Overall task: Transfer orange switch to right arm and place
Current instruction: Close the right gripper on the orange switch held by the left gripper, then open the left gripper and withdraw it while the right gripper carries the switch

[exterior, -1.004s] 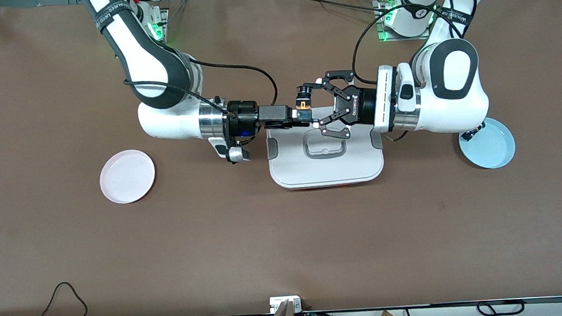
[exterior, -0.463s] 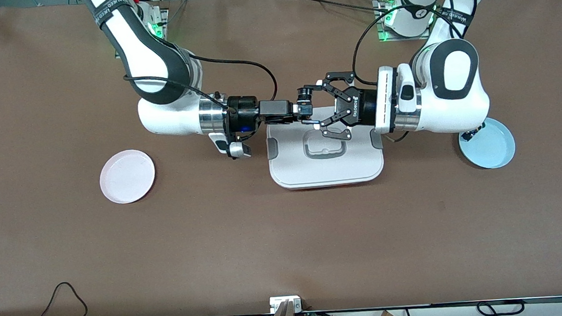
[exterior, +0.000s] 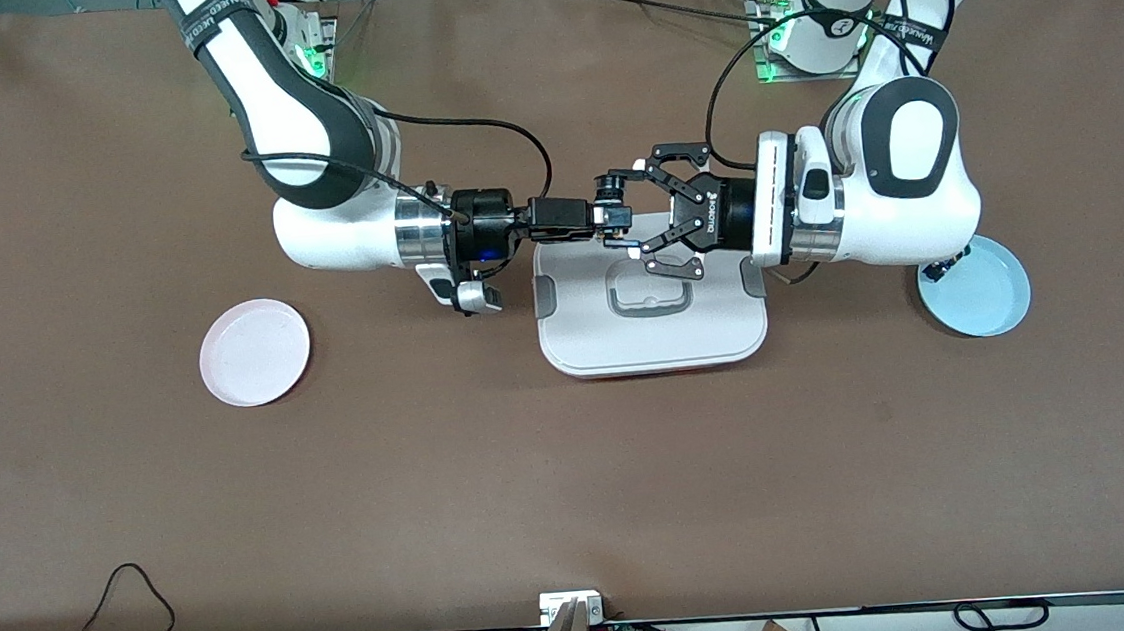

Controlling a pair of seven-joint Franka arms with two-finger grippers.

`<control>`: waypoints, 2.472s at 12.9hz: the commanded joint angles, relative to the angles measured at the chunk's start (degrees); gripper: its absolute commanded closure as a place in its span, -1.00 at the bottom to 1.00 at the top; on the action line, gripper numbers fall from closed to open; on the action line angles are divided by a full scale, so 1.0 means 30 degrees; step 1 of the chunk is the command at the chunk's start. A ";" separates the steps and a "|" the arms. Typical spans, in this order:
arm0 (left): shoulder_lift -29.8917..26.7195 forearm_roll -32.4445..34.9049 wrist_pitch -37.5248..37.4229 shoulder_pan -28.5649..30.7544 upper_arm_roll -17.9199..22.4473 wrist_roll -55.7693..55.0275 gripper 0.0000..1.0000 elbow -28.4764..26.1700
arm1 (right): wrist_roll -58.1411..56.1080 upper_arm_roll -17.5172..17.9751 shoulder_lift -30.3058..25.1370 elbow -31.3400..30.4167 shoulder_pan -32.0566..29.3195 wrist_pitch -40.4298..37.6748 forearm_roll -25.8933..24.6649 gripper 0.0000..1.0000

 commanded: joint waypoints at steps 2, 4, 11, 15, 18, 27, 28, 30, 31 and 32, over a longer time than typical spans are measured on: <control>-0.0016 -0.0413 0.0058 0.0159 0.0023 0.0218 0.99 -0.0015 | -0.0086 0.0230 -0.0689 -0.0630 -0.0739 -0.1106 0.0288 0.38; -0.0045 -0.0413 0.0058 0.0188 0.0023 0.0218 0.80 -0.0044 | -0.0115 0.0230 -0.0689 -0.0601 -0.0769 -0.1107 0.0288 0.43; -0.0045 -0.0150 0.0000 0.2617 0.0840 0.0277 -1.00 -0.0337 | -0.0115 0.0230 -0.0777 -0.0571 -0.0710 -0.1137 0.0288 0.46; 0.0130 0.0666 0.0029 0.5512 0.1311 0.0336 -1.00 -0.2032 | -0.0203 0.0230 -0.0952 -0.0483 -0.1321 -0.1166 -0.2658 0.47; 0.0423 0.5373 0.0087 0.6572 0.2654 0.0307 -1.00 -0.1978 | -0.0261 0.0201 -0.1070 -0.0454 -0.2290 -0.2129 -0.5563 0.49; 0.1244 1.5425 0.4828 0.8011 0.5060 -0.6976 -1.00 -0.0983 | -0.0349 0.0230 -0.1801 -0.0571 -0.5219 -0.6433 -1.8275 0.50; 0.1215 1.7003 0.4921 0.8011 0.5178 -0.7743 -1.00 -0.0489 | -0.0494 0.0201 -0.1890 -0.0571 -0.5512 -0.7019 -1.9359 0.50; 0.0982 2.0049 0.5476 0.8011 0.5296 -1.0719 -1.00 0.0274 | -0.1370 0.0201 -0.1891 -0.0629 -0.6185 -0.7725 -2.1032 0.50; 0.0806 2.1457 0.5478 0.8011 0.5296 -1.3088 -1.00 0.0684 | -0.2158 0.0201 -0.1833 -0.0775 -0.6479 -0.7786 -2.2142 0.50; 0.0369 2.2545 0.5449 0.7837 0.5267 -1.4881 -1.00 0.0775 | -0.2978 0.0201 -0.1774 -0.0979 -0.6685 -0.7729 -2.3603 0.51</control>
